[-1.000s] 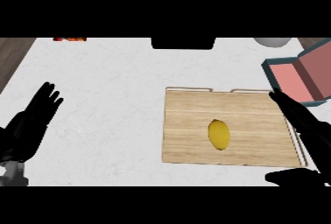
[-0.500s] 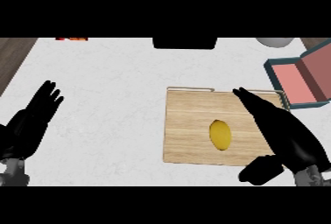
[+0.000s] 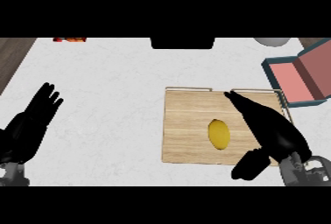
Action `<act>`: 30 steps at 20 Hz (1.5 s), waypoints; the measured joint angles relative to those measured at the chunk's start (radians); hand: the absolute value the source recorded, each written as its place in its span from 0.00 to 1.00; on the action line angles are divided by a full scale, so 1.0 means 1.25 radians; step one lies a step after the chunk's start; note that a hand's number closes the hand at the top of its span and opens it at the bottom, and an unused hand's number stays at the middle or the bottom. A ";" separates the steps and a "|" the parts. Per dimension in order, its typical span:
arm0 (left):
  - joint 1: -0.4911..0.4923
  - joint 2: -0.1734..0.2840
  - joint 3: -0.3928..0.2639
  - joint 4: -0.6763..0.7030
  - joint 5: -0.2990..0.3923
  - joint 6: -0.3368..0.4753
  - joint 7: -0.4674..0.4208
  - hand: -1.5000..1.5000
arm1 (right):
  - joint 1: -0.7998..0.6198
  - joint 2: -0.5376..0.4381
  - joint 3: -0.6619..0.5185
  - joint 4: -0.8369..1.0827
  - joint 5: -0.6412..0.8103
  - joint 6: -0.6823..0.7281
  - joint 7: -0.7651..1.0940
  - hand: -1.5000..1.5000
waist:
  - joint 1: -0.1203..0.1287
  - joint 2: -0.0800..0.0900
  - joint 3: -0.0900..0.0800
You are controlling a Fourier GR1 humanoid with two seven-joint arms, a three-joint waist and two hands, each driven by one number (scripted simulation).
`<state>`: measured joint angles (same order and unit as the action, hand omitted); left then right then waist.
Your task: Pick the lemon from the tray and place it in the cardboard box
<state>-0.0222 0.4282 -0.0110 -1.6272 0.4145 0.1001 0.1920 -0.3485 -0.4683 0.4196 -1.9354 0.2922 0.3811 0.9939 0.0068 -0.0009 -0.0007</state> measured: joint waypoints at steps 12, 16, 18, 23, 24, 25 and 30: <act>0.001 -0.041 0.045 0.008 -0.036 -0.039 0.016 0.50 | 0.043 0.082 -0.002 0.044 0.128 0.033 -0.066 0.00 | -0.003 0.000 0.000; 0.006 -0.057 0.049 -0.010 -0.056 -0.044 0.027 0.50 | 0.042 0.095 -0.015 0.056 0.161 0.056 -0.089 0.00 | -0.003 0.000 0.001; 0.001 -0.065 0.054 0.008 -0.064 -0.052 0.013 0.50 | 0.028 0.108 -0.014 0.065 0.174 0.069 -0.080 0.00 | -0.003 0.000 0.000; 0.003 -0.075 0.068 0.010 -0.070 -0.072 0.013 0.50 | 0.019 0.144 -0.016 0.074 0.199 0.092 -0.073 0.00 | -0.003 0.000 0.000; 0.000 -0.075 0.074 0.018 -0.070 -0.076 0.011 0.50 | 0.023 0.149 -0.012 0.082 0.210 0.094 -0.074 0.00 | -0.003 0.000 0.000; 0.002 -0.078 0.076 0.009 -0.072 -0.075 0.017 0.50 | 0.018 0.159 -0.010 0.096 0.221 0.095 -0.075 0.00 | -0.003 0.000 0.000; -0.011 -0.080 0.091 -0.003 -0.075 -0.080 0.044 0.50 | -0.004 0.199 -0.012 0.166 0.264 0.102 -0.080 0.00 | -0.002 0.001 0.000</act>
<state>-0.0355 0.3284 0.1029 -1.6303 0.3206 -0.0003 0.2476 -0.3539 -0.2201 0.4043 -1.7281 0.6226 0.5092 0.8936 0.0042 -0.0001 -0.0002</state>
